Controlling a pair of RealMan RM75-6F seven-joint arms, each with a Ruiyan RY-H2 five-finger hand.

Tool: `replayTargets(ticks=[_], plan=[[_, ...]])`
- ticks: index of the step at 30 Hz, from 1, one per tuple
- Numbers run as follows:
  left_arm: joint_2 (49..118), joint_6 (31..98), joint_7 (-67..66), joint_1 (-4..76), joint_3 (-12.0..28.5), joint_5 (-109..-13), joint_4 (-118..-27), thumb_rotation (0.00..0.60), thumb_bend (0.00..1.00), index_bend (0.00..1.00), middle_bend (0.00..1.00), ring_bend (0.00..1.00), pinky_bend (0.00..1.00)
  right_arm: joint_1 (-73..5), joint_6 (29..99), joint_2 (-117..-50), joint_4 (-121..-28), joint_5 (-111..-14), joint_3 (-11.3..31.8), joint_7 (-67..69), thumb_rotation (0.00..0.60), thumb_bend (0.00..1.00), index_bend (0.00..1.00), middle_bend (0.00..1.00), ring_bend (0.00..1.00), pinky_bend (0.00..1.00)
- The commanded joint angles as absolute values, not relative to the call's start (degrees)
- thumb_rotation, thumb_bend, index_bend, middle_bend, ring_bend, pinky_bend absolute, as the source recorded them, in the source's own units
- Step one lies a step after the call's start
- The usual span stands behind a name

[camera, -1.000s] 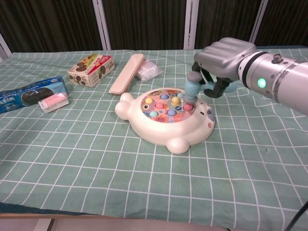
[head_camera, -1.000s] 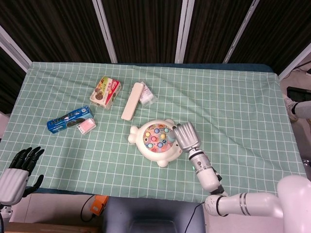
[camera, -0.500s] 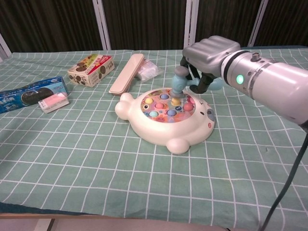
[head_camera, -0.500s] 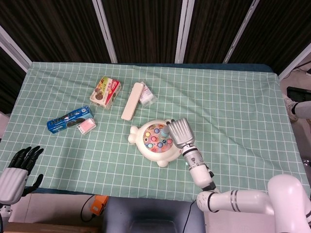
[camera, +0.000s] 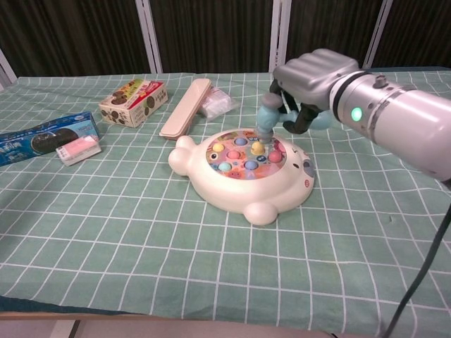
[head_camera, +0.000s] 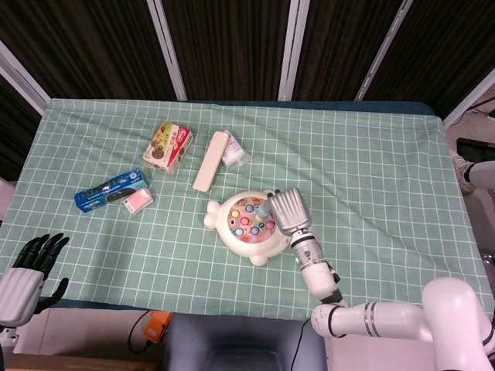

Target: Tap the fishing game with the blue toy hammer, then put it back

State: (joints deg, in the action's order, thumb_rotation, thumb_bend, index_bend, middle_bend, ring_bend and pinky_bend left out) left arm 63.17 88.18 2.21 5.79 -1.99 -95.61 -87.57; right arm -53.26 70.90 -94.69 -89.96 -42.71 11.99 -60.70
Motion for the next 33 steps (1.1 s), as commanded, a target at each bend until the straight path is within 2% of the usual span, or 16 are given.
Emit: replayTargets(ticks=[1, 7, 11, 16, 24, 33], plan=[[63.2, 88.4, 2.1, 5.7, -2.1, -95.8, -87.6, 0.6, 0.4, 0.0, 0.06, 0.02, 0.1, -50.8, 71.9, -90.7, -92.9, -46.3, 11.7, -56.0, 0.6, 0.55, 0.99, 0.73, 0.82, 0.85], [63.3, 88.7, 1.9, 5.5, -2.2, -96.2, -87.6, 0.6, 0.4, 0.0, 0.06, 0.02, 0.1, -44.6, 72.4, -85.7, -92.4, -54.7, 8.3, -42.4, 0.6, 0.55, 0.98, 0.73, 0.82, 0.85], [63.4, 88.7, 1.5, 5.5, -2.3, -96.3, -87.7, 0.6, 0.4, 0.0, 0.06, 0.02, 0.1, -39.6, 72.3, -84.4, -86.8, -61.3, 5.1, -29.3, 0.6, 0.55, 0.97, 0.73, 0.81, 0.85], [63.6, 88.2, 1.0, 5.7, -2.2, -96.1, -87.8, 0.6, 0.4, 0.0, 0.06, 0.02, 0.1, -35.8, 70.0, -85.2, -77.6, -65.0, 2.5, -18.9, 0.6, 0.55, 0.97, 0.73, 0.81, 0.85], [63.9, 87.7, -0.1, 5.8, -2.3, -96.0, -88.0, 0.6, 0.4, 0.0, 0.06, 0.02, 0.1, -34.4, 65.3, -89.5, -67.3, -67.2, 2.2, -12.6, 0.6, 0.55, 0.96, 0.73, 0.8, 0.84], [63.7, 87.7, 0.5, 5.8, -2.2, -95.8, -88.0, 0.6, 0.4, 0.0, 0.06, 0.02, 0.1, -33.8, 61.7, -92.0, -62.3, -67.6, 3.8, -10.7, 0.6, 0.54, 0.94, 0.73, 0.79, 0.83]])
